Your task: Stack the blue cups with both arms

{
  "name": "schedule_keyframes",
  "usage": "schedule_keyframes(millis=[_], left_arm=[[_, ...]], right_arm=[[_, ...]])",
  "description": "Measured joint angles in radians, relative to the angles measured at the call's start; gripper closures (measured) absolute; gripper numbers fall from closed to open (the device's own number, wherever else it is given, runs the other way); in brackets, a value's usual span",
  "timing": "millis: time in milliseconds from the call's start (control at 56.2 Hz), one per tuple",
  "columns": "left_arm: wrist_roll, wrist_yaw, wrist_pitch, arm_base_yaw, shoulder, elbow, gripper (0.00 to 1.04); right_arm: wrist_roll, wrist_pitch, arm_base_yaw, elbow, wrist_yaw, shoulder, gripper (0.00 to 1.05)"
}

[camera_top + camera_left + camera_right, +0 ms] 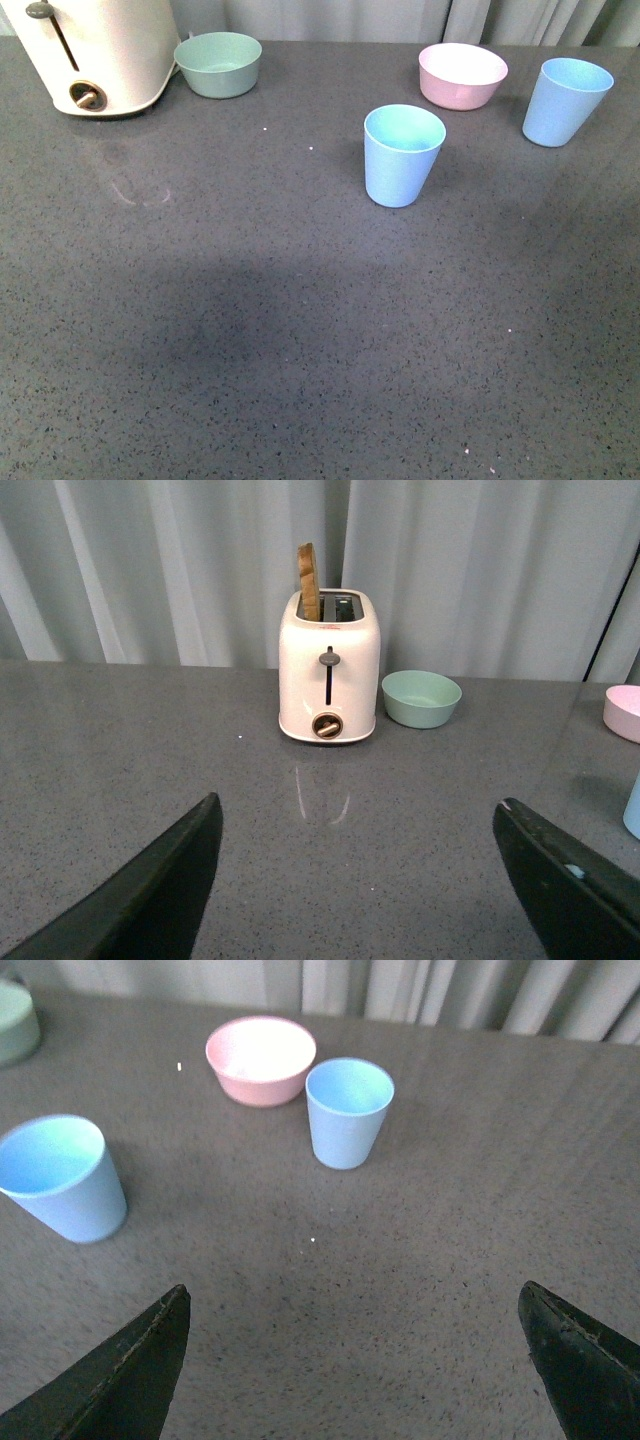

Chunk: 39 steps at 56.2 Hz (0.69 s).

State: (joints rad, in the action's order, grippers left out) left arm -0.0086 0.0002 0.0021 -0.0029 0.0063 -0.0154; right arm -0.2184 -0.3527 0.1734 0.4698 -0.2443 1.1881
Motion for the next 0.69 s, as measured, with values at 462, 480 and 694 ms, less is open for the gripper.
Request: schedule_keyframes(millis=[462, 480, 694], left_arm=[[0.002, 0.0, 0.0, 0.0, 0.0, 0.0, 0.09], [0.002, 0.0, 0.0, 0.0, 0.0, 0.0, 0.09], [0.002, 0.0, 0.0, 0.0, 0.0, 0.0, 0.09]], right_arm=[[-0.362, 0.347, -0.055, 0.869, 0.043, 0.81, 0.09], [-0.365, 0.357, -0.061, 0.89, 0.045, 0.826, 0.09], [-0.411, 0.441, -0.117, 1.055, 0.071, 0.959, 0.09]])
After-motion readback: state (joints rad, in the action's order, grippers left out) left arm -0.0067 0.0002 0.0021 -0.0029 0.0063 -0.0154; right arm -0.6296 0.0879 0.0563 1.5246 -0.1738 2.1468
